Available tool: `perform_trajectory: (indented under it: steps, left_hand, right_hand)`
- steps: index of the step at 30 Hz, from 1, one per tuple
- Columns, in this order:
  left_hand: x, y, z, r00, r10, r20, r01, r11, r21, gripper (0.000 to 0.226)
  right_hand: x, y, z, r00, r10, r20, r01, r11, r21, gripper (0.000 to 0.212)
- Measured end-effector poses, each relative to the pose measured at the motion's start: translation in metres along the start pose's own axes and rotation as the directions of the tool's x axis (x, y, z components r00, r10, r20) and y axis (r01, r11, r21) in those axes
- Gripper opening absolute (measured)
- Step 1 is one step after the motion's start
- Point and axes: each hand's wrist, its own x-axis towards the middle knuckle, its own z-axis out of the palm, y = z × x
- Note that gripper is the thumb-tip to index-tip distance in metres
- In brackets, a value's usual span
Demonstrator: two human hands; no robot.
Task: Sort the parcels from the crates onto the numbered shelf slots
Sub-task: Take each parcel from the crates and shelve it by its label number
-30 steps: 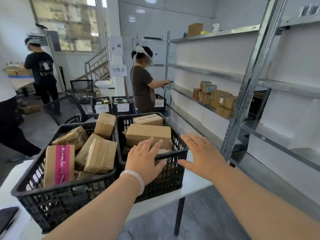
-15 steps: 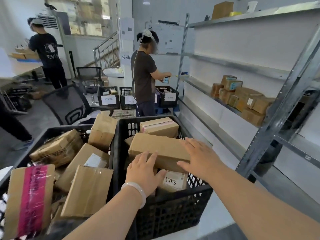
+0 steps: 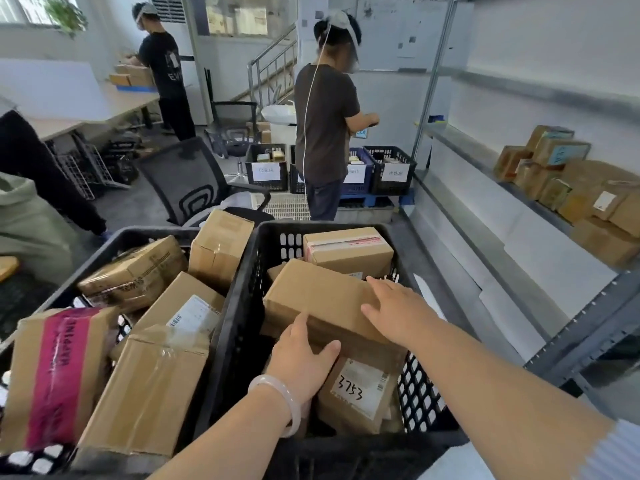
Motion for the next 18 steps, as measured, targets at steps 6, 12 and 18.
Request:
perform_trajectory:
  steps: [6,12,18]
  left_hand:
    - [0.002,0.014,0.018,0.989,-0.121,-0.084,0.102,0.973,-0.206,0.084]
    - [0.003,0.026,0.009,0.954,-0.166,-0.25,0.101,0.962,-0.253,0.081]
    - [0.005,0.054,-0.022,0.931,-0.078,-0.355,-0.051,0.939,-0.34,0.093]
  right_hand:
    - [0.011,0.006,0.001,0.991,-0.007,0.131,-0.009,0.992,0.125,0.064]
    - [-0.006,-0.001,0.005,0.993,-0.081,0.091,0.014,0.816,0.578,0.038]
    - [-0.021,-0.016,-0.03,0.987,-0.109,-0.114,0.156,0.572,0.805,0.028]
